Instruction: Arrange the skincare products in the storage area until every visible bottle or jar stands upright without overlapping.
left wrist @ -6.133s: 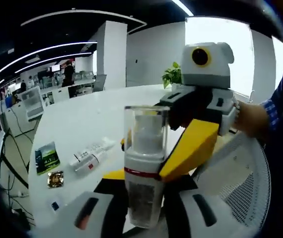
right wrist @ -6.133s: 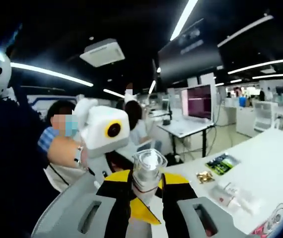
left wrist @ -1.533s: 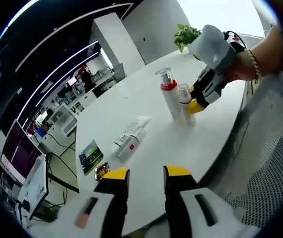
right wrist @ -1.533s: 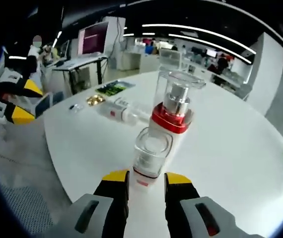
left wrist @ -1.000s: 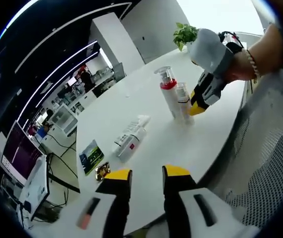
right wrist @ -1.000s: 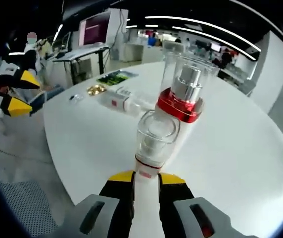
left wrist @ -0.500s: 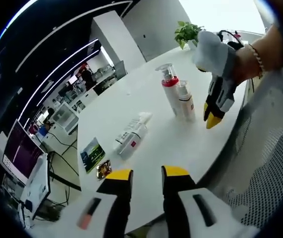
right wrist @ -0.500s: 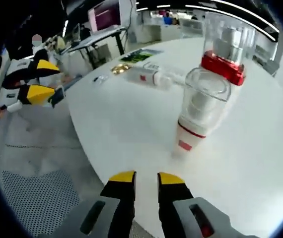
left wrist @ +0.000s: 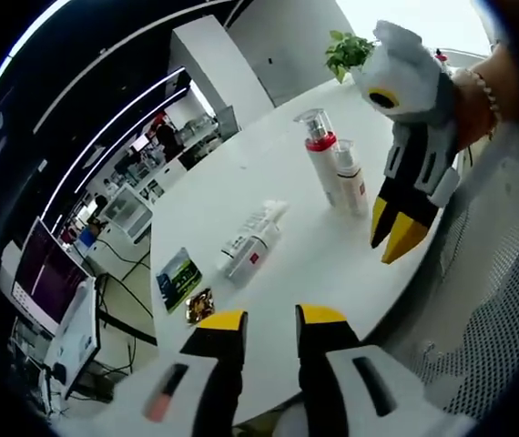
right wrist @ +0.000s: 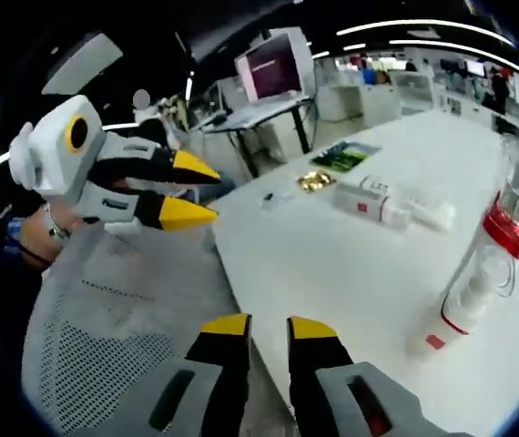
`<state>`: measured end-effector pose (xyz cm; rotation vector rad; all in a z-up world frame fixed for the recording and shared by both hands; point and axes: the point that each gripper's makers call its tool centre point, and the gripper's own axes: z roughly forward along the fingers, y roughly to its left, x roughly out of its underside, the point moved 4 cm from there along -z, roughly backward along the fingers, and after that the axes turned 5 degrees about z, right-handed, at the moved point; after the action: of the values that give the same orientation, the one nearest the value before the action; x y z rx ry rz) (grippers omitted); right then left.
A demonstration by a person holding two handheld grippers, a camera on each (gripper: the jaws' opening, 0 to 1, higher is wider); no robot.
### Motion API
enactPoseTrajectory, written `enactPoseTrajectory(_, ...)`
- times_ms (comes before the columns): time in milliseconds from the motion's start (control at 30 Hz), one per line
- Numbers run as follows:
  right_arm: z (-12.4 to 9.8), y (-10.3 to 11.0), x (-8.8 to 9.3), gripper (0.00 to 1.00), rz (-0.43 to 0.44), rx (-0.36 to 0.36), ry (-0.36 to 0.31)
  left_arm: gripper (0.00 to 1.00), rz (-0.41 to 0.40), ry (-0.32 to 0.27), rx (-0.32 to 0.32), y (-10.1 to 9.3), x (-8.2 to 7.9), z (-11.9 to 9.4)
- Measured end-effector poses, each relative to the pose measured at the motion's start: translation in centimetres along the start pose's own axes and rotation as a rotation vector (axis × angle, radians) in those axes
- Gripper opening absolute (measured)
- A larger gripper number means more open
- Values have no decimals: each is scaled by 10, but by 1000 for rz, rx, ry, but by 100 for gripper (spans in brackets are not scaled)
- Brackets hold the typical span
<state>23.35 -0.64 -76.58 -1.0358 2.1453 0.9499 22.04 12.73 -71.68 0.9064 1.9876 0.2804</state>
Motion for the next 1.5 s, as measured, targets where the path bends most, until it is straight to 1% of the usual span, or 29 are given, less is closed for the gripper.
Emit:
enactPoseTrajectory(133, -3, -2, -5, 10, -36, 18, -28, 25, -2, 0, 9, -1, -1, 1)
enactPoseTrajectory(267, -7, -3, -14, 11, -44, 29, -73, 26, 2, 7, 10, -1, 0, 2)
enactPoseTrajectory(400, -9, -2, -20, 12, -38, 36, -111, 26, -15, 13, -5, 2, 2, 2)
enactPoseTrajectory(533, -9, 1, -22, 13, -66, 43, -109, 26, -26, 18, -29, 7, 2, 2)
enactPoseTrajectory(633, -8, 5, -24, 14, -85, 37, -114, 26, -35, 10, -53, 11, 1, 0)
enactPoseTrajectory(733, -9, 10, -25, 14, -93, 22, -116, 26, -40, 8, -63, 11, 1, -1)
enactPoseTrajectory(867, -10, 20, -21, 14, -109, 4, -79, 26, -35, 13, -78, 12, 1, -2)
enactPoseTrajectory(933, -12, 25, -25, 14, -118, -6, -90, 25, -31, 16, -83, 12, 1, -2)
enactPoseTrajectory(1033, -15, 31, -32, 14, -135, -11, -131, 25, -27, 32, -78, 11, 3, -1)
enactPoseTrajectory(1133, -13, 33, -30, 14, -151, -17, -122, 25, -20, 53, -59, 7, 6, 1)
enactPoseTrajectory(1233, -12, 34, -29, 14, -161, -23, -114, 25, -11, 43, -54, 5, 4, -1)
enactPoseTrajectory(1267, -13, 31, -30, 14, -169, -1, -123, 25, -14, 36, -46, 4, 3, -1)
enactPoseTrajectory(1333, -17, 24, -33, 14, -198, 56, -139, 26, -13, 39, -25, 2, 4, 0)
enactPoseTrajectory(1400, -18, 18, -35, 14, -229, 92, -137, 26, 6, 29, -15, 1, 1, 1)
enactPoseTrajectory(1433, -19, 15, -35, 14, -245, 109, -133, 26, 16, 18, -19, 1, -1, 1)
enactPoseTrajectory(1500, -20, 8, -36, 14, -278, 149, -123, 25, 11, 2, -32, 5, -3, 1)
